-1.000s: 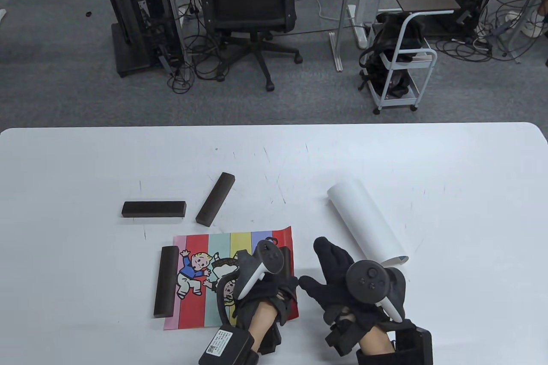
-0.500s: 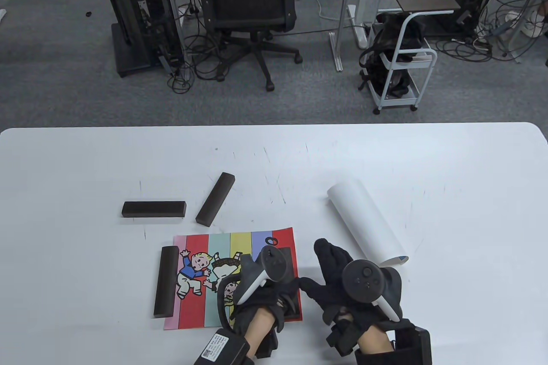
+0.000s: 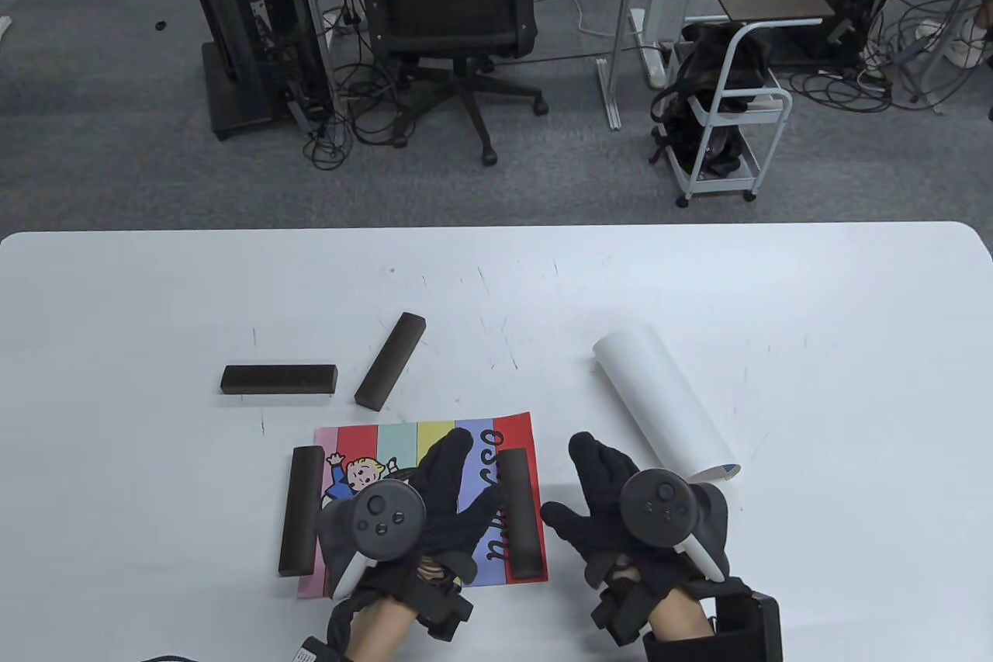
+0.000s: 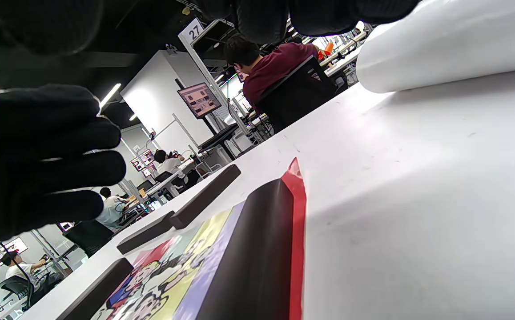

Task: Unroll posters and secure with paperweights

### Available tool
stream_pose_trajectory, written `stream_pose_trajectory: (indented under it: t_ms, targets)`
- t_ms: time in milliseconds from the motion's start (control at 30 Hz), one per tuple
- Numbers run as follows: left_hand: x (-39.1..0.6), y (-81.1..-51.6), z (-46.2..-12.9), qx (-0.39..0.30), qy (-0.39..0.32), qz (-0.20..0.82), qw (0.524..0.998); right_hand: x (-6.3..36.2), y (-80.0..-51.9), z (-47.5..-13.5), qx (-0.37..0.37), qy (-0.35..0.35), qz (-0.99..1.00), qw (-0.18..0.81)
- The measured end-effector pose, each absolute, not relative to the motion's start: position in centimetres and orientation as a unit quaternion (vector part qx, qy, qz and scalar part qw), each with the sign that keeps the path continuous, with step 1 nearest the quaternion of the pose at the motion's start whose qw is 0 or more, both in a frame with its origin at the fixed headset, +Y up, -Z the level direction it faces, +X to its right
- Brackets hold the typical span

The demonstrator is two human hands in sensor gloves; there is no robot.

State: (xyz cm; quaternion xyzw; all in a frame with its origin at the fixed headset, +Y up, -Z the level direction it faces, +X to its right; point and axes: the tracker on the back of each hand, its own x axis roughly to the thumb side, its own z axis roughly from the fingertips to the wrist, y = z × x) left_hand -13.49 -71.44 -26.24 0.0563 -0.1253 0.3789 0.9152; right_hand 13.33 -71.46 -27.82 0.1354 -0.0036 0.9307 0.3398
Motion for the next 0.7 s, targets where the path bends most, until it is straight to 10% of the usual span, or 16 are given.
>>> stream_pose_trajectory:
  t_ms: [400,700]
  targets:
    - [-14.0,-73.4,-26.3,0.063,-0.135,0.344,0.927,17.7,-66.3,-30.6,0.01,-0.064,0.935,0.348]
    - [-13.5,-74.3,-26.4,0.025,-0.146,0.365,0.919,21.5,-66.1,-37.6,-0.164,0.054,0.962,0.212]
